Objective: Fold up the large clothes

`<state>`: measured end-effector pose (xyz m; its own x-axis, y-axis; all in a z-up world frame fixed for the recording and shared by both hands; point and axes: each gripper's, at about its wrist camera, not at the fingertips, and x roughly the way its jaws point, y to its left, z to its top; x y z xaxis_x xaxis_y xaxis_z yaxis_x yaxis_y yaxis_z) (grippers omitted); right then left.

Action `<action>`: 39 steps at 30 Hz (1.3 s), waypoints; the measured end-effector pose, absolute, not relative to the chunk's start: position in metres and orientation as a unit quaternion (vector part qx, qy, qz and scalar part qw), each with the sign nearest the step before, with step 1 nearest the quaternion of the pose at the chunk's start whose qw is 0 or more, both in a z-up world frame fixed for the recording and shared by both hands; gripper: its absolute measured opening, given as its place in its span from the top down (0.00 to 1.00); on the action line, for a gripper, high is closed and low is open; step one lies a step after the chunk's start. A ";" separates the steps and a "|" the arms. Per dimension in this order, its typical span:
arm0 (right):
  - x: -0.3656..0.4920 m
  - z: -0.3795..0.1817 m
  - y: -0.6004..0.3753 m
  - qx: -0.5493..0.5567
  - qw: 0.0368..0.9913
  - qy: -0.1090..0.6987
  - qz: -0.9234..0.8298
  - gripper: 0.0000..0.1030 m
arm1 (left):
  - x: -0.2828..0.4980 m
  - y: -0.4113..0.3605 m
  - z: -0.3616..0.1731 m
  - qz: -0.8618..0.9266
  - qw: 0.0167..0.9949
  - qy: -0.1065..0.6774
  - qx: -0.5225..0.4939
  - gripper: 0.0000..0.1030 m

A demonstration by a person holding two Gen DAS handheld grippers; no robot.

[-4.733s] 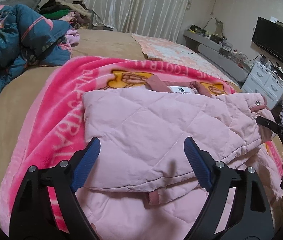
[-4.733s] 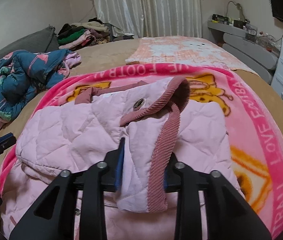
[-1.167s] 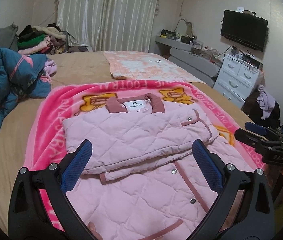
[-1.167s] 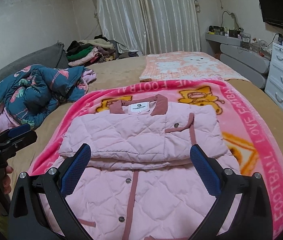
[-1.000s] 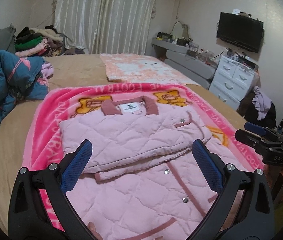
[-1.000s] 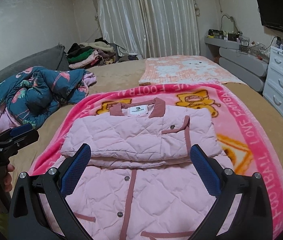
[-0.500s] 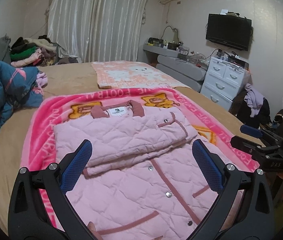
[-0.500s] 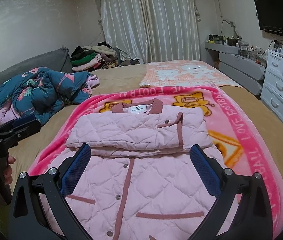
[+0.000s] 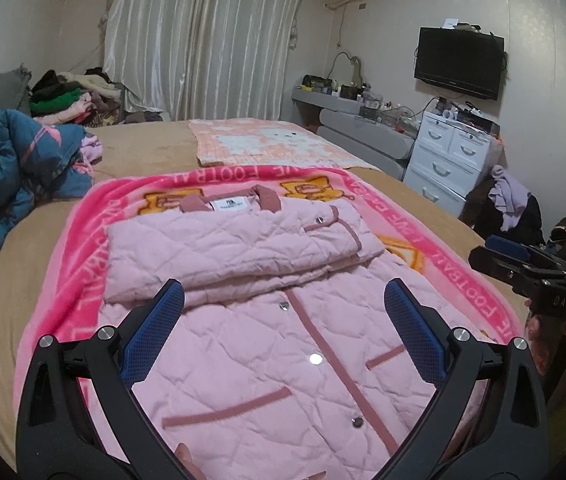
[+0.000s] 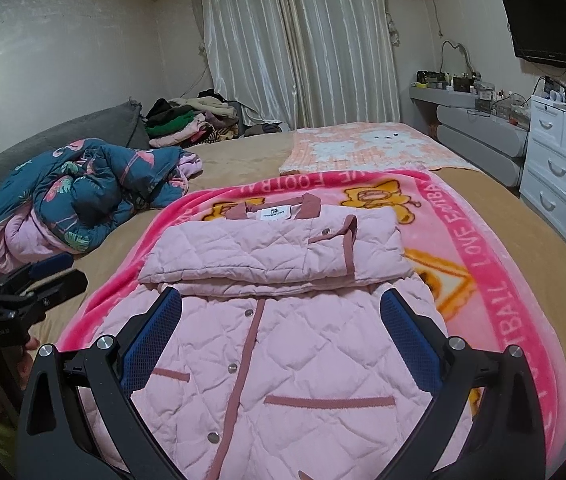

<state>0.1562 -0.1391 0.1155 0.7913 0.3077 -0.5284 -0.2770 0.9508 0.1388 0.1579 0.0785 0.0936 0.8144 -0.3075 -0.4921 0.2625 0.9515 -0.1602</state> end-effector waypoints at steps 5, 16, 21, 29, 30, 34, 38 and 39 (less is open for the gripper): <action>0.145 0.111 -0.147 0.028 0.945 0.285 0.157 0.04 | 0.146 0.073 0.083 -0.141 0.950 0.275 -0.043 0.09; 0.130 0.097 -0.163 0.030 0.940 0.299 0.162 0.04 | 0.127 0.076 0.055 -0.115 0.942 0.311 -0.051 0.09; 0.124 0.089 -0.169 0.029 0.937 0.307 0.166 0.04 | 0.120 0.078 0.049 -0.104 0.941 0.319 -0.053 0.09; 0.121 0.077 -0.180 0.031 0.932 0.318 0.169 0.04 | 0.110 0.080 0.041 -0.085 0.939 0.330 -0.044 0.09; 0.120 0.076 -0.181 0.032 0.932 0.319 0.169 0.04 | 0.109 0.081 0.039 -0.082 0.939 0.332 -0.043 0.09; 0.116 0.073 -0.184 0.031 0.930 0.323 0.171 0.04 | 0.105 0.085 0.032 -0.070 0.936 0.342 -0.040 0.09; 0.114 0.069 -0.188 0.033 0.929 0.326 0.171 0.04 | 0.101 0.091 0.025 -0.058 0.934 0.351 -0.037 0.09; 0.113 0.068 -0.189 0.034 0.929 0.327 0.170 0.04 | 0.100 0.093 0.023 -0.055 0.933 0.354 -0.038 0.09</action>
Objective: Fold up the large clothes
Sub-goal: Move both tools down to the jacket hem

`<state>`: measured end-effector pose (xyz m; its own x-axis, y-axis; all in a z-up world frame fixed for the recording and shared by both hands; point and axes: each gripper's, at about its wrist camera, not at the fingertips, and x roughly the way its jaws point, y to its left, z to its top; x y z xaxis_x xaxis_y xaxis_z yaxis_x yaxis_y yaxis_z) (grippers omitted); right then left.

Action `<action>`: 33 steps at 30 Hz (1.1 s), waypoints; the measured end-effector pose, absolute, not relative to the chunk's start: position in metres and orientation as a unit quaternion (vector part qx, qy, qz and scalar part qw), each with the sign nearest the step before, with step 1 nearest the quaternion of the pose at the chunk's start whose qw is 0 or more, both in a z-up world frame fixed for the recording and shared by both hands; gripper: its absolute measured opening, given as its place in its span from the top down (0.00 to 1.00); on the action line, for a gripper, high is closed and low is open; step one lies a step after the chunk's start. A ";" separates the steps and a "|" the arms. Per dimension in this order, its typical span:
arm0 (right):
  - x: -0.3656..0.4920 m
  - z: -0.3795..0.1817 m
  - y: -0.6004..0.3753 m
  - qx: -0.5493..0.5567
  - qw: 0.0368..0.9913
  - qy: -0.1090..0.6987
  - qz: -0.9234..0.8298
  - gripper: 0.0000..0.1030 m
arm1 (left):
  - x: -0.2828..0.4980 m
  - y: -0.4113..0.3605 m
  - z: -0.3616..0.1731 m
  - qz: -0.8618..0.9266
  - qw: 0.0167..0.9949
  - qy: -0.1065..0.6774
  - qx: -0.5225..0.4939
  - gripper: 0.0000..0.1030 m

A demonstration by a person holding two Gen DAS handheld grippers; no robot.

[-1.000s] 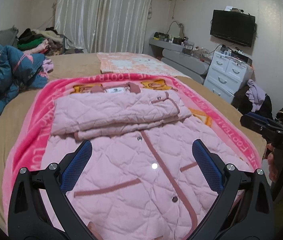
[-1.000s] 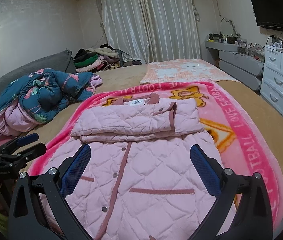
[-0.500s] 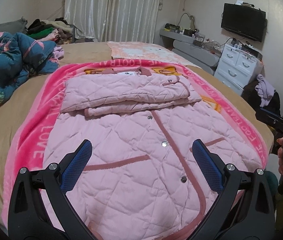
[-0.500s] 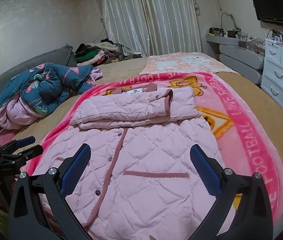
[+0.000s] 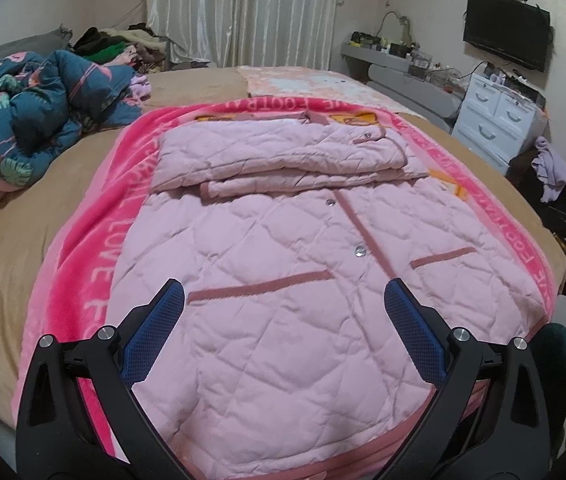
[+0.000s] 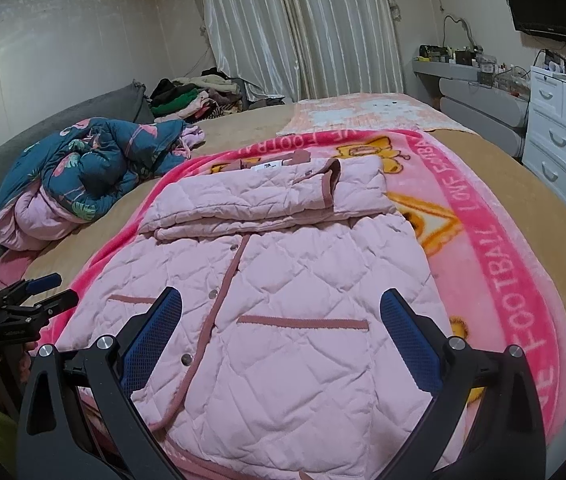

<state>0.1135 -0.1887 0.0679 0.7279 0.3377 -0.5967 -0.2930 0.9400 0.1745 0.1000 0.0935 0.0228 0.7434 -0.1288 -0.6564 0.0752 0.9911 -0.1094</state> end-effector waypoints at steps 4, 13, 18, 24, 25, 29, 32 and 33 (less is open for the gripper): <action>0.111 0.065 -0.193 0.037 0.928 0.330 0.168 0.04 | 0.096 0.101 0.016 -0.042 0.930 0.364 -0.039 0.09; 0.109 0.059 -0.203 0.037 0.927 0.337 0.160 0.04 | 0.089 0.115 0.004 -0.019 0.925 0.379 -0.038 0.09; 0.109 0.050 -0.211 0.035 0.923 0.351 0.153 0.04 | 0.086 0.129 -0.005 0.001 0.920 0.390 -0.042 0.09; 0.111 0.036 -0.224 0.039 0.917 0.372 0.140 0.04 | 0.084 0.145 -0.022 0.024 0.909 0.414 -0.047 0.09; 0.111 0.034 -0.226 0.040 0.915 0.376 0.138 0.04 | 0.082 0.148 -0.025 0.028 0.907 0.418 -0.048 0.09; 0.111 0.030 -0.230 0.037 0.914 0.382 0.135 0.04 | 0.077 0.160 -0.037 0.037 0.898 0.434 -0.059 0.09; 0.112 0.026 -0.233 0.036 0.911 0.389 0.131 0.04 | 0.074 0.170 -0.044 0.043 0.892 0.445 -0.074 0.09; 0.113 0.025 -0.233 0.036 0.911 0.391 0.129 0.04 | 0.073 0.173 -0.047 0.042 0.890 0.448 -0.078 0.09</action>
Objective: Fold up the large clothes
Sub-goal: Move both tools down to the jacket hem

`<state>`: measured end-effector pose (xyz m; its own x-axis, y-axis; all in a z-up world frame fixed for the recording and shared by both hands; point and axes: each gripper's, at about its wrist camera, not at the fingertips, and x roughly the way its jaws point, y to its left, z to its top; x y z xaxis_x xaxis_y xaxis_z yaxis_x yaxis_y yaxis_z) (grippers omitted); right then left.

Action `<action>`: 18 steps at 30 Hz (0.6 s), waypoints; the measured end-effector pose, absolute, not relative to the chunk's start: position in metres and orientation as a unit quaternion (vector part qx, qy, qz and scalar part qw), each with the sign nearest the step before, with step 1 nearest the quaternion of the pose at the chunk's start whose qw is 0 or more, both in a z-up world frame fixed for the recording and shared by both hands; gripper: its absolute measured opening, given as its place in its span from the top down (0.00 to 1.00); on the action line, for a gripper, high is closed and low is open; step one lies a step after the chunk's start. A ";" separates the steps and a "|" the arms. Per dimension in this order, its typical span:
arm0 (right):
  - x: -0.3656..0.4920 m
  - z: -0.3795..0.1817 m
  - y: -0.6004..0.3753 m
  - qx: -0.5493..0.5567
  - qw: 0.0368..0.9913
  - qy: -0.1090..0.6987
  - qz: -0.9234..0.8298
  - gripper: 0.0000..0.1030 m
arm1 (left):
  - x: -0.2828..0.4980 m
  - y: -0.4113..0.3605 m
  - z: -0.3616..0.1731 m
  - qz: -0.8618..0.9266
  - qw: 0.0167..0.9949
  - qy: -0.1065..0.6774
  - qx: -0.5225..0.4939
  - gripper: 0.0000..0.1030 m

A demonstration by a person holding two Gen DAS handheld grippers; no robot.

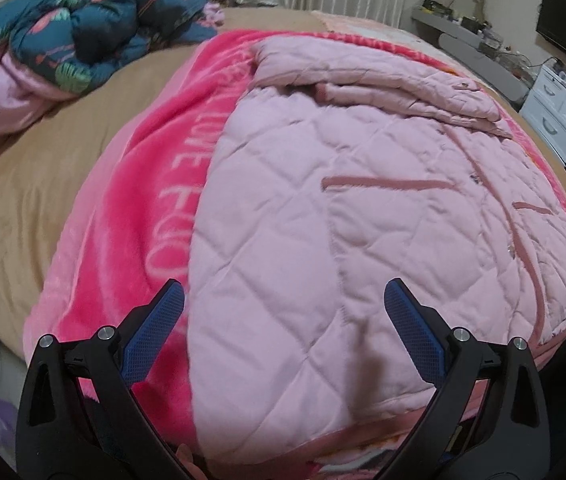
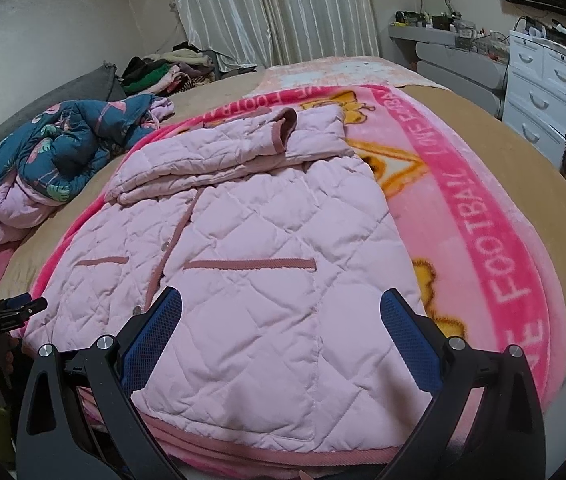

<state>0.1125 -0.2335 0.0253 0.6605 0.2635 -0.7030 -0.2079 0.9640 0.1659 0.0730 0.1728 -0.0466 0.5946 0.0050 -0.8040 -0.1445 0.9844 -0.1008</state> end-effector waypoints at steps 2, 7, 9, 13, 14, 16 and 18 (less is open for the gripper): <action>0.113 0.023 -0.236 0.037 0.909 0.395 0.128 0.04 | 0.071 0.178 -0.053 0.037 0.883 0.459 -0.088 0.09; 0.113 0.019 -0.242 0.040 0.905 0.403 0.129 0.04 | 0.065 0.189 -0.071 0.041 0.868 0.482 -0.111 0.09; 0.113 0.017 -0.244 0.037 0.904 0.405 0.128 0.04 | 0.064 0.190 -0.073 0.038 0.865 0.486 -0.117 0.09; 0.112 0.010 -0.253 0.042 0.898 0.418 0.129 0.04 | 0.063 0.185 -0.075 0.033 0.865 0.489 -0.106 0.09; 0.112 0.008 -0.255 0.043 0.897 0.421 0.129 0.04 | 0.063 0.183 -0.076 0.031 0.864 0.492 -0.104 0.09; 0.112 0.004 -0.261 0.043 0.893 0.430 0.127 0.04 | 0.064 0.180 -0.079 0.028 0.862 0.496 -0.100 0.09; 0.111 0.000 -0.265 0.039 0.890 0.438 0.124 0.04 | 0.065 0.179 -0.082 0.023 0.860 0.499 -0.103 0.09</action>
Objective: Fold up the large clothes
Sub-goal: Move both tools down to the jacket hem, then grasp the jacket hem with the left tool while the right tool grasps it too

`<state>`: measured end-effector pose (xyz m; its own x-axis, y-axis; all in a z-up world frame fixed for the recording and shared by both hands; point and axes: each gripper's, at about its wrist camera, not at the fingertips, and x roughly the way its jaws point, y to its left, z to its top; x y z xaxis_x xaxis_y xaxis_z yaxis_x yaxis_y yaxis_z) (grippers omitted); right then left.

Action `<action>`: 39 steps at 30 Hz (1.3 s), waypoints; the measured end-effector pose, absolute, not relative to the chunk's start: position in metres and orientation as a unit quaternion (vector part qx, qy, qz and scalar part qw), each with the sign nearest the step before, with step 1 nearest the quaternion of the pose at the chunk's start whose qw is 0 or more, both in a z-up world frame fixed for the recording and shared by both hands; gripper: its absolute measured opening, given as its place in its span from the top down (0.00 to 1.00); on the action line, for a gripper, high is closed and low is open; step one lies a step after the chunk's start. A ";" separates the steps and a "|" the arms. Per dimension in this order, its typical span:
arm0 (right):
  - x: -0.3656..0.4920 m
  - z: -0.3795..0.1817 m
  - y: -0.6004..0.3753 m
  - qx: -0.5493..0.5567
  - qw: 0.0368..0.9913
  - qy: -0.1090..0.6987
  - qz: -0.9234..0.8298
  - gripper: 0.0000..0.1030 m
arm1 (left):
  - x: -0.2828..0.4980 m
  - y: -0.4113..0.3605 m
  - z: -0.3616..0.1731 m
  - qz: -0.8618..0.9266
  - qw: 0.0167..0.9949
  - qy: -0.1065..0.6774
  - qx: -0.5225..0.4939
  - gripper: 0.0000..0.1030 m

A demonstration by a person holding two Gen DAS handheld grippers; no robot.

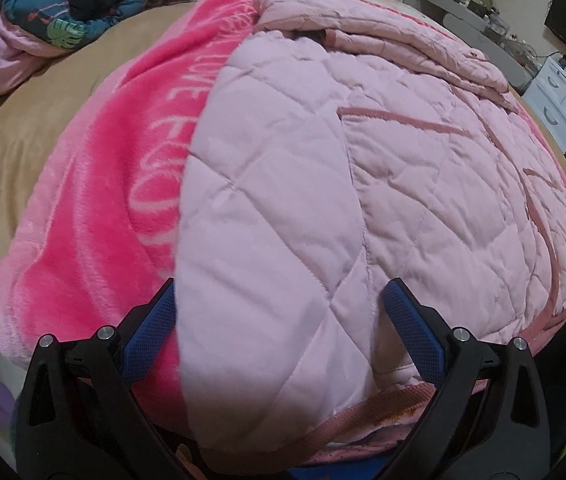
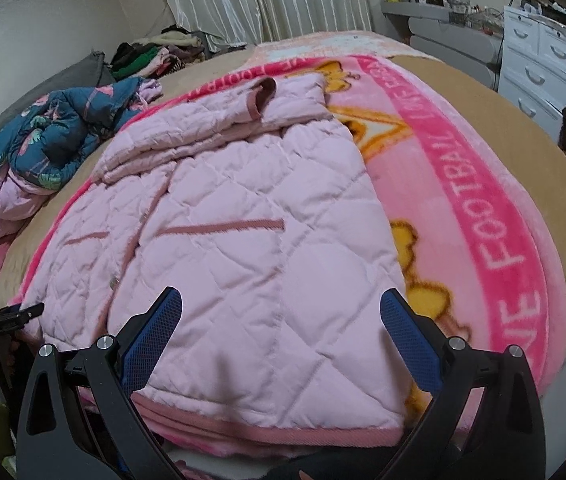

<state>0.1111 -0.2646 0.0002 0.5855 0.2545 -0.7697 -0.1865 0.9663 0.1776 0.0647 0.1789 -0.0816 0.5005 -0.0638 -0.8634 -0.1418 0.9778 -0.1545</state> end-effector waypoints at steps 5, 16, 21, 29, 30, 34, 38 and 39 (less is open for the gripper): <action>0.110 -0.013 -0.276 0.040 0.879 0.461 0.118 0.04 | 0.069 0.181 -0.089 0.017 0.856 0.501 -0.124 0.09; 0.110 -0.025 -0.294 0.059 0.857 0.498 0.117 0.04 | 0.071 0.176 -0.086 -0.001 0.868 0.477 -0.138 0.28; 0.109 -0.036 -0.296 0.057 0.839 0.527 0.121 0.04 | 0.067 0.174 -0.079 -0.010 0.877 0.459 -0.139 0.59; 0.111 -0.049 -0.306 0.101 0.810 0.559 0.145 0.04 | 0.062 0.174 -0.068 -0.016 0.885 0.444 -0.139 0.77; 0.112 -0.050 -0.307 0.105 0.809 0.560 0.146 0.04 | 0.062 0.174 -0.069 -0.016 0.885 0.444 -0.140 0.77; 0.112 -0.051 -0.306 0.107 0.802 0.565 0.162 0.04 | 0.061 0.176 -0.071 -0.017 0.882 0.448 -0.146 0.76; 0.107 -0.050 -0.296 0.071 0.807 0.562 0.168 0.23 | 0.060 0.176 -0.074 -0.017 0.878 0.454 -0.148 0.70; 0.105 -0.049 -0.295 0.069 0.810 0.558 0.169 0.29 | 0.059 0.176 -0.075 -0.016 0.878 0.455 -0.146 0.67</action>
<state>0.1054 -0.2949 -0.0487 0.3208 0.3510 -0.8797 -0.1969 0.9332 0.3005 0.0588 0.1764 -0.0747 0.5860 -0.1609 -0.7942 -0.1048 0.9568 -0.2712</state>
